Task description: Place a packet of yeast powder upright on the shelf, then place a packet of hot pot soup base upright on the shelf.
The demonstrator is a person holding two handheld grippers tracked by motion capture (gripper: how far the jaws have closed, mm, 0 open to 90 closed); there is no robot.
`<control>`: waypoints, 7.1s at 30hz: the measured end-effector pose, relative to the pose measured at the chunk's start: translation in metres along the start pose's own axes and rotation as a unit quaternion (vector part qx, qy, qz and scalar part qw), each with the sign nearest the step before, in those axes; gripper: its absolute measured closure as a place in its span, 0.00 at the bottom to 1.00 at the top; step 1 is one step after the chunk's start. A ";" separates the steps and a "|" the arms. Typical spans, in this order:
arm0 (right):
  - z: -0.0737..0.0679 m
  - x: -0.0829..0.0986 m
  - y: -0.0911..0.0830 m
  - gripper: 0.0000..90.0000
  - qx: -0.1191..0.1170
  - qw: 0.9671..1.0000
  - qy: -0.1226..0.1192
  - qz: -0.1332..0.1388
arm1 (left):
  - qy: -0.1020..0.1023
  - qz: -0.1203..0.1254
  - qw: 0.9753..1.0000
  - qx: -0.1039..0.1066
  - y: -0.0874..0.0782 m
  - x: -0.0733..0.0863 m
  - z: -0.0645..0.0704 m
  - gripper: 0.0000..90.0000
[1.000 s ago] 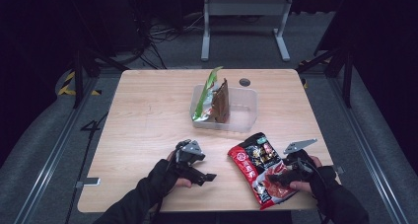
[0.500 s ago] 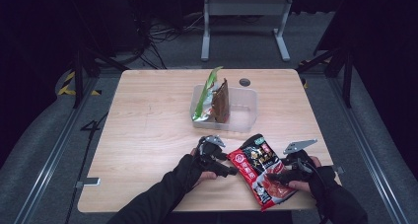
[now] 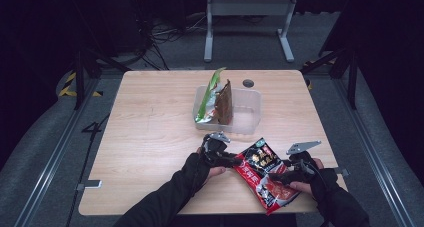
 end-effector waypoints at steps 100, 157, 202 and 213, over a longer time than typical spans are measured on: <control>-0.026 -0.039 -0.025 0.90 -0.027 0.985 -0.048 0.166 | 0.136 0.039 0.973 -0.181 -0.176 0.052 -0.023 0.09; -0.033 -0.114 -0.051 0.91 0.186 0.935 -0.058 0.297 | 0.072 0.051 0.978 -0.190 -0.189 0.069 -0.046 0.11; -0.005 -0.205 0.033 0.90 0.385 0.884 -0.027 0.263 | 0.117 0.079 0.973 -0.182 -0.193 0.068 -0.026 0.10; -0.007 -0.216 0.054 0.90 0.389 0.886 -0.028 0.250 | 0.120 0.078 0.975 -0.168 -0.192 0.068 -0.025 0.10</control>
Point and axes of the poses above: each handheld gripper's, and its own axes: y roughly forward along the jaws, x roughly out of its underside, z roughly to its right, the point moved 3 cm from there along y, roughly forward along the jaws, and after that the axes turned 12 degrees about z, right-handed, at the moved point
